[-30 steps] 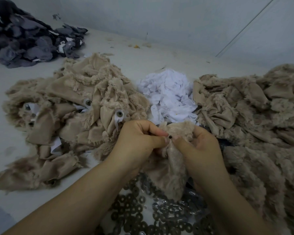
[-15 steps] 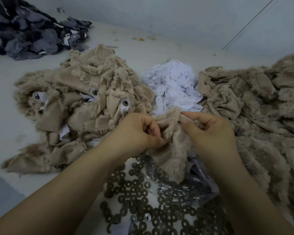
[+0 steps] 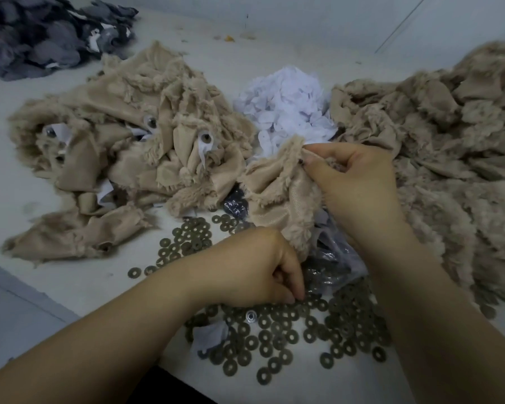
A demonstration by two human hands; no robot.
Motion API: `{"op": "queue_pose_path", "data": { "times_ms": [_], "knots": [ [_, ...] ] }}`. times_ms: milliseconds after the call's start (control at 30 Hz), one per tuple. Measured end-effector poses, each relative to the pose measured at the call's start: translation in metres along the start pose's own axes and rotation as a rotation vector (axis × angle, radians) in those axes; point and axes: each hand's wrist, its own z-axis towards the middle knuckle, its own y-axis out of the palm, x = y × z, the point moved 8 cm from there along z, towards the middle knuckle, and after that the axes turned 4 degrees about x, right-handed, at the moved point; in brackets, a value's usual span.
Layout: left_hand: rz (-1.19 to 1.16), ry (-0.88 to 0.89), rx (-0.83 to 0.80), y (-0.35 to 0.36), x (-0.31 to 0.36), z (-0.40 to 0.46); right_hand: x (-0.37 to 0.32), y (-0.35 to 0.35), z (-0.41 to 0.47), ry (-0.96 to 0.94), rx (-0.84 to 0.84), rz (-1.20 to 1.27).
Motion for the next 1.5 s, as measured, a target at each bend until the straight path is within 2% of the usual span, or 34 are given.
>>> {"op": "queue_pose_path", "data": {
  "times_ms": [133,233,400,500,667,967,1233,1400,1500],
  "knots": [
    [0.313,0.038,0.037,0.006,0.005,-0.001,-0.004,0.004,-0.004,-0.019,-0.021,-0.021],
    [0.372,0.037,0.075,0.005,0.002,0.000,-0.005,0.006,-0.005,-0.008,-0.042,-0.037],
    [0.313,0.071,0.134,-0.001,0.005,0.000,-0.005,0.009,-0.006,0.000,-0.067,-0.061],
    [0.208,0.103,0.087,0.001,0.011,-0.001,-0.005,0.009,-0.006,-0.010,-0.067,-0.066],
    [0.255,0.170,0.004,0.014,0.019,0.000,-0.006,0.009,-0.006,-0.016,-0.065,-0.077],
    [0.305,0.172,-0.007,0.027,0.022,0.002,-0.007,0.010,-0.008,-0.020,-0.089,-0.091],
    [0.056,0.160,0.098,0.013,0.018,-0.001,-0.002,0.008,-0.004,-0.018,-0.075,-0.117],
    [0.052,0.188,0.149,0.006,0.018,-0.005,0.000,0.004,-0.002,-0.034,-0.020,-0.128],
    [-0.035,0.188,0.218,-0.001,0.015,-0.005,0.000,0.002,-0.001,-0.036,0.005,-0.127]
  ]
}}
